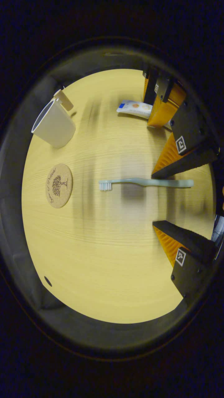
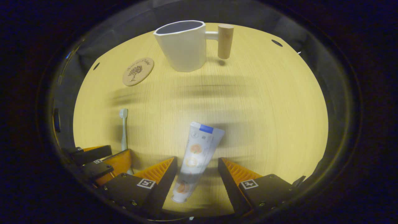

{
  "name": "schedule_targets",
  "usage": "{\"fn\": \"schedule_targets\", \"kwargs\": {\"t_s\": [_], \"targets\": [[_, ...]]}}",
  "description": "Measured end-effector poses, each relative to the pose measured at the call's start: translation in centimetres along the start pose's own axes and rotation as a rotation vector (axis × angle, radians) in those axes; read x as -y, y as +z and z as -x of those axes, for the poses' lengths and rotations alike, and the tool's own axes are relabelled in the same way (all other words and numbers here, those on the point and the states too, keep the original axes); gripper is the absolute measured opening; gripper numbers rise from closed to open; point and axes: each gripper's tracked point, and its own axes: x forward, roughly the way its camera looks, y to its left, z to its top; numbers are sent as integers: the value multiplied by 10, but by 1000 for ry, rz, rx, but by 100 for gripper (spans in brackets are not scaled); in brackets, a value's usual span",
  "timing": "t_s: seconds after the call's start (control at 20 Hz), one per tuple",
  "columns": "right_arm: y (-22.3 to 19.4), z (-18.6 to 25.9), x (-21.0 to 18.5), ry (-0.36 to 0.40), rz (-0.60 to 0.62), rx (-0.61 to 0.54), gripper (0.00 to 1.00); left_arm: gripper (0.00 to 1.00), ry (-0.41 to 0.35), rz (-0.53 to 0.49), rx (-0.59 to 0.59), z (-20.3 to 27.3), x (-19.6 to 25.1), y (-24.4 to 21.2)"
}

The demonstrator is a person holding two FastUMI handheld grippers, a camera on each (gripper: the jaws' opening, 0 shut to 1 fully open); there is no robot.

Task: Put the toothbrush and toothpaste on the desktop into the cup, then pick up the cup and place it on the coaster on the desktop.

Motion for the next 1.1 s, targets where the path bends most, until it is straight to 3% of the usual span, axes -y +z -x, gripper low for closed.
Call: {"fn": "schedule_targets", "kwargs": {"t_s": [0.1, 0.3, 0.35, 0.45, 0.5, 0.55, 0.6, 0.65, 0.7, 0.75, 0.85, 0.9, 0.95, 1.1], "targets": [[2, -1, 2, -9, -21, -4, 76, 93, 7, 8, 3, 0, 0, 1], [3, -1, 2, -31, -21, -8, 76, 87, 9, 8, 2, -1, 5, 2], [2, -2, 2, -30, -13, -12, 70, 86, 3, 2, 5, 1, 6, 2], [2, -4, 4, -32, -3, -15, 69, 73, 5, -12, 1, 1, 10, 2], [2, -3, 8, -39, -2, -24, 61, 70, -4, -25, -1, 0, 13, 2], [1, 0, 8, -34, 1, -27, 45, 67, 0, -28, 7, -2, 14, 2], [1, 0, 9, -26, 9, -30, 39, 44, -4, -30, 9, 1, 17, 4], [0, 0, 10, -30, 21, -38, 41, 41, 1, -39, 13, 0, 18, 3], [-1, -1, 10, -22, 13, -41, 40, 24, 5, -41, 16, -1, 18, 5], [-1, 0, 10, -18, 24, -40, 33, 18, 7, -54, 15, 0, 20, 5], [3, 1, 13, -17, 22, -30, 33, 18, 9, -58, 18, 3, 18, -1], [0, -1, 13, -10, 17, -37, 27, 10, 12, -46, 18, 1, 20, 5], [0, 0, 12, -1, 17, -30, 23, 11, 11, -49, 21, 1, 20, 5], [2, 1, 13, 21, 4, -23, 24, 10, 11, -36, 51, 2, 21, 5]]}}
